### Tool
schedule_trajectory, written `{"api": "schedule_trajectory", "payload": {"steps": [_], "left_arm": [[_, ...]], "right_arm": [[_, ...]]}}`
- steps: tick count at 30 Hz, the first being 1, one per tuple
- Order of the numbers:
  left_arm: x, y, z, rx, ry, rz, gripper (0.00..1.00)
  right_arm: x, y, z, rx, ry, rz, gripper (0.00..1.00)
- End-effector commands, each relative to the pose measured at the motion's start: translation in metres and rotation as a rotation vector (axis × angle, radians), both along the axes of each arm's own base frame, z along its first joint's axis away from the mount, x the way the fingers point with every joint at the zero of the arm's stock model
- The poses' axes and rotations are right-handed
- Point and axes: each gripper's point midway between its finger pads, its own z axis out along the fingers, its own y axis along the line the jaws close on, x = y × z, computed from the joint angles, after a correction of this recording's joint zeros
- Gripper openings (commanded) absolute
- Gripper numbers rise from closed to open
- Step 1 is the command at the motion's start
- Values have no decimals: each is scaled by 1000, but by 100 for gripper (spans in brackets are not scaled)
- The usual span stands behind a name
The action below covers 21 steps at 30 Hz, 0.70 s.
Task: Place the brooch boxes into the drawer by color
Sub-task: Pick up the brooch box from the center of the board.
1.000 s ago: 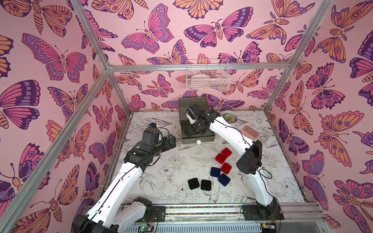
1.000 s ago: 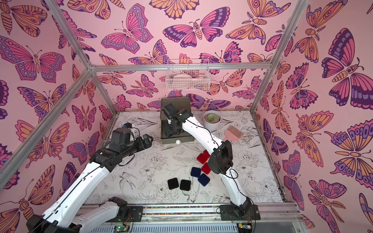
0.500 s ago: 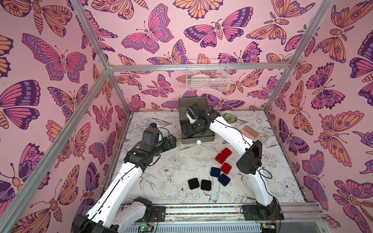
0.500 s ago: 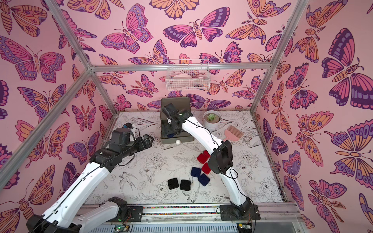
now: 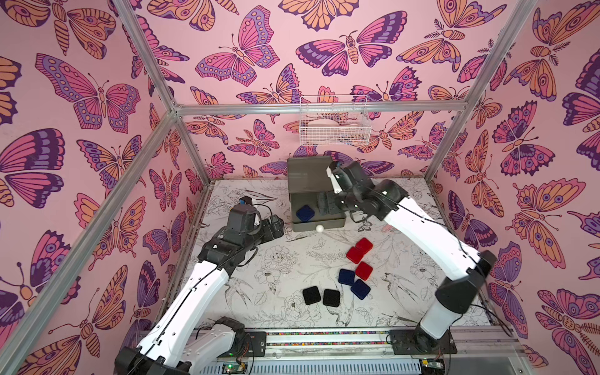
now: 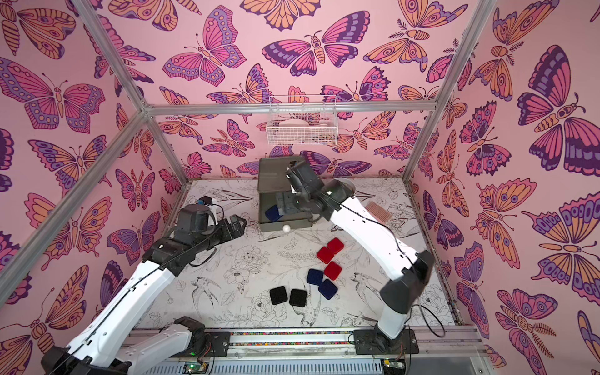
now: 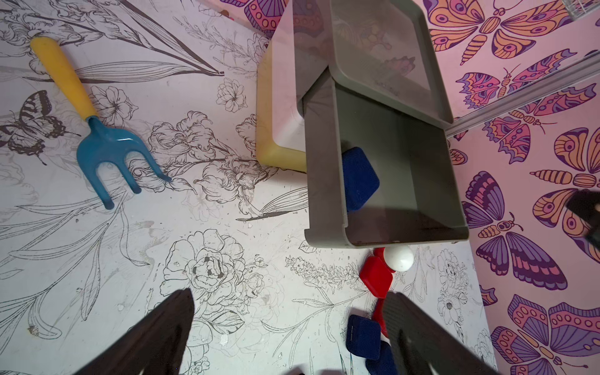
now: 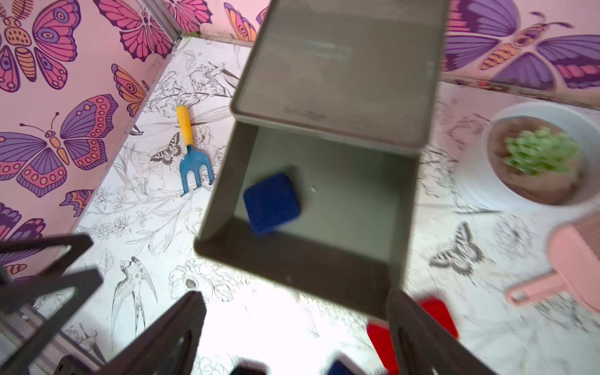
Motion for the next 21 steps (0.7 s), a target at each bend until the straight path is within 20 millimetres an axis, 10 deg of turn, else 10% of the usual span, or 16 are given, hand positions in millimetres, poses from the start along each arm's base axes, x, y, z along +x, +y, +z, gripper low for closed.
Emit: {"api": "schedule_trajectory", "payload": {"steps": [1,12,21], "left_arm": [[0,0,-1,21,12,-21,98],[3,-30,7,45,-17,-159,100],[-3,-74,10,62,-34,-312,100]], "right_arm": [[-23,-38,-24,-60,37,-80,93],[-122,-136,-130,-181,294,-180,91],[-151,-137,-196,-149,372,-199,89]]}}
